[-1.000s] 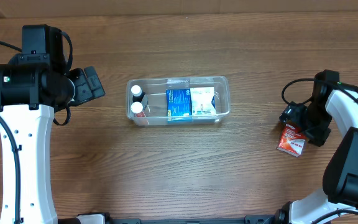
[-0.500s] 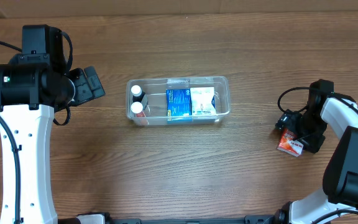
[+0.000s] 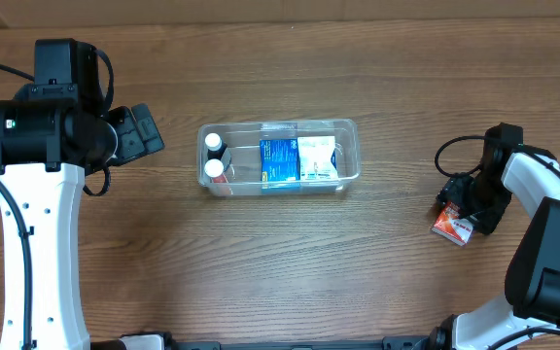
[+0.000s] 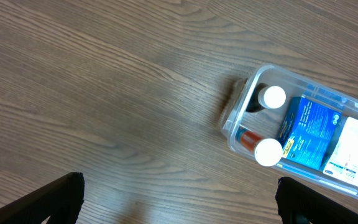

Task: Pack container
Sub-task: 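Lift the red-white box with the right gripper toward the container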

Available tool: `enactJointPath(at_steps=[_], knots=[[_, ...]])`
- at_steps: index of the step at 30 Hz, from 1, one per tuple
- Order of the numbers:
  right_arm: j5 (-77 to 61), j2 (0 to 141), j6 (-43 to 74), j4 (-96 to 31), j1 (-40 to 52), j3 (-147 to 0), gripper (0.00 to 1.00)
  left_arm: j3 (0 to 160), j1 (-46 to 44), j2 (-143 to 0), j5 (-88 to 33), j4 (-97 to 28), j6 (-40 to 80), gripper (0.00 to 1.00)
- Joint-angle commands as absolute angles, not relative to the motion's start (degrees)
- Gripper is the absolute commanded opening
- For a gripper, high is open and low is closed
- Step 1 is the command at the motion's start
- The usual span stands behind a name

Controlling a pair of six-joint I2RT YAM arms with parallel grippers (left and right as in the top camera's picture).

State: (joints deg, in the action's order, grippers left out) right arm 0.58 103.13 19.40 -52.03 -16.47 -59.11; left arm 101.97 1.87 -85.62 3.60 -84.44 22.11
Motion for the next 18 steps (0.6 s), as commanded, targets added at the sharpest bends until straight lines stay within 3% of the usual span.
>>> enactJointPath(at_steps=[1, 7, 18], knots=[[-0.2, 103.2, 19.3, -51.4, -16.5, -58.3, 0.72, 101.6, 1.9, -85.5, 3.1, -84.4, 21.0, 1.0], [-2.9, 103.2, 19.2, -51.0, -16.4, -58.7, 0.65, 101.6, 1.9, -85.5, 3.1, -84.4, 21.0, 1.0], [-2.9, 99.4, 18.3, -54.0, -11.1, -63.5, 0.64, 101.6, 1.9, -85.5, 3.1, -84.3, 21.0, 1.0]])
